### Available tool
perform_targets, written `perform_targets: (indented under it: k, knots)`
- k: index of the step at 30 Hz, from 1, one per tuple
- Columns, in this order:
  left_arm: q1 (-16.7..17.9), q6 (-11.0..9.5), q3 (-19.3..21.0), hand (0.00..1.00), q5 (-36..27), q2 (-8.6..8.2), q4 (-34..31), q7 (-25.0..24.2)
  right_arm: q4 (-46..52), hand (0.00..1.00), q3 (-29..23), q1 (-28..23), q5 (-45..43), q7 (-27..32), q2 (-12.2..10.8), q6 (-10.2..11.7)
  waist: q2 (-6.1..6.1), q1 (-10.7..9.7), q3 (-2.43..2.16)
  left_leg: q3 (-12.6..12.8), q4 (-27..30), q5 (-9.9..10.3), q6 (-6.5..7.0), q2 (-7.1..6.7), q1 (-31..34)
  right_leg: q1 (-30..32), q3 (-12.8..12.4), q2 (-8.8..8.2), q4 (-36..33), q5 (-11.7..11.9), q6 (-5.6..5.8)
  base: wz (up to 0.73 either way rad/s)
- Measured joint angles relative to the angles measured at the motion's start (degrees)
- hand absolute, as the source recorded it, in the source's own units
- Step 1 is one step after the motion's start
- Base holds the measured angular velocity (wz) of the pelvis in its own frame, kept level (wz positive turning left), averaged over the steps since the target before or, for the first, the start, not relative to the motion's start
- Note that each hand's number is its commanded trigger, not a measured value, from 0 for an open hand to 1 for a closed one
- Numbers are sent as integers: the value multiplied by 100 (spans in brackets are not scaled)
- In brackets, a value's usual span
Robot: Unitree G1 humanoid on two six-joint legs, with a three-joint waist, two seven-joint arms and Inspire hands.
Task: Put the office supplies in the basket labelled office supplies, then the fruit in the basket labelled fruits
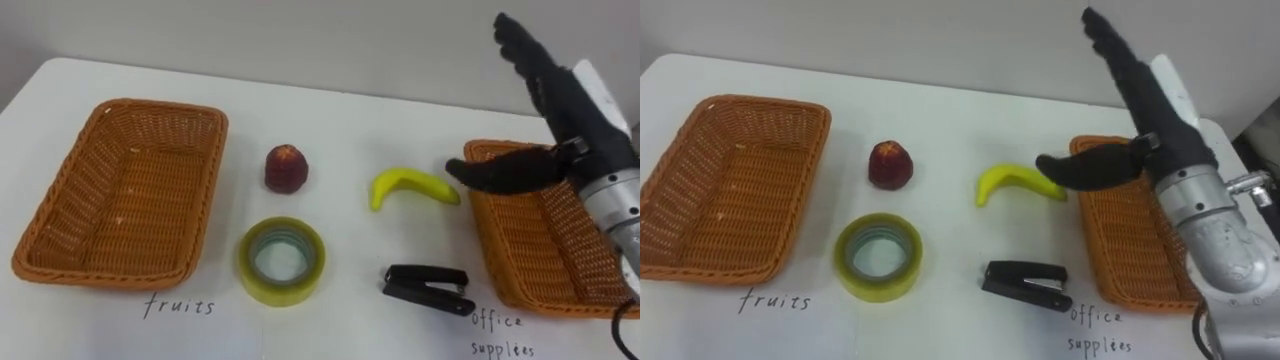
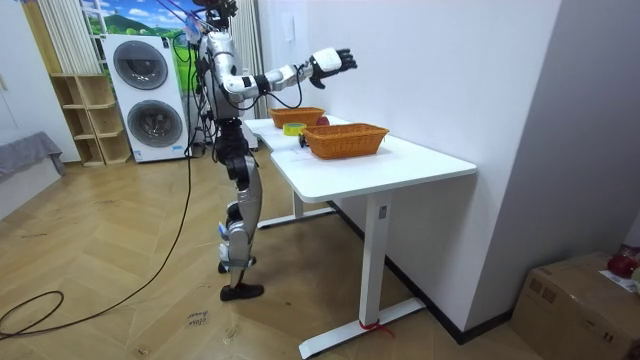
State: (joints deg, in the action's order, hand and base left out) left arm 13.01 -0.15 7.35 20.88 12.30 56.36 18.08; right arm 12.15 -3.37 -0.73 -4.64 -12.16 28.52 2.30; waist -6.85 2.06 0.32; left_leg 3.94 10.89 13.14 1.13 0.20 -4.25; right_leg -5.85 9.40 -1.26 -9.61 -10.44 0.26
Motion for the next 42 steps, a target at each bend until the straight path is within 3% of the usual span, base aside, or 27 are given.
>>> perform_targets:
  k: [17, 21, 42]
  knots:
    - [0, 17, -195, 0, 10, 37, 182, -110, -28, 0, 266, -84, -405, -1230, -3, -278, -1, 142, 7, -9, 44, 1, 1, -2, 9, -13, 0, 0, -14, 5, -6, 0]
    - [-3, 17, -196, 0, 8, 66, 189, -118, -28, 0, 268, -84, -403, -1334, -3, -311, -54, 156, 40, -12, 48, 0, 1, -1, 18, -7, 0, 1, -13, 5, -6, 0]
    - [-131, 70, -768, 0, 5, 245, 203, -165, -250, 0, 769, -321, -437, -2423, -27, -601, -20, 159, 15, -124, 61, -1, 1, -10, 60, 5, 90, -13, -11, 6, -8, 1]
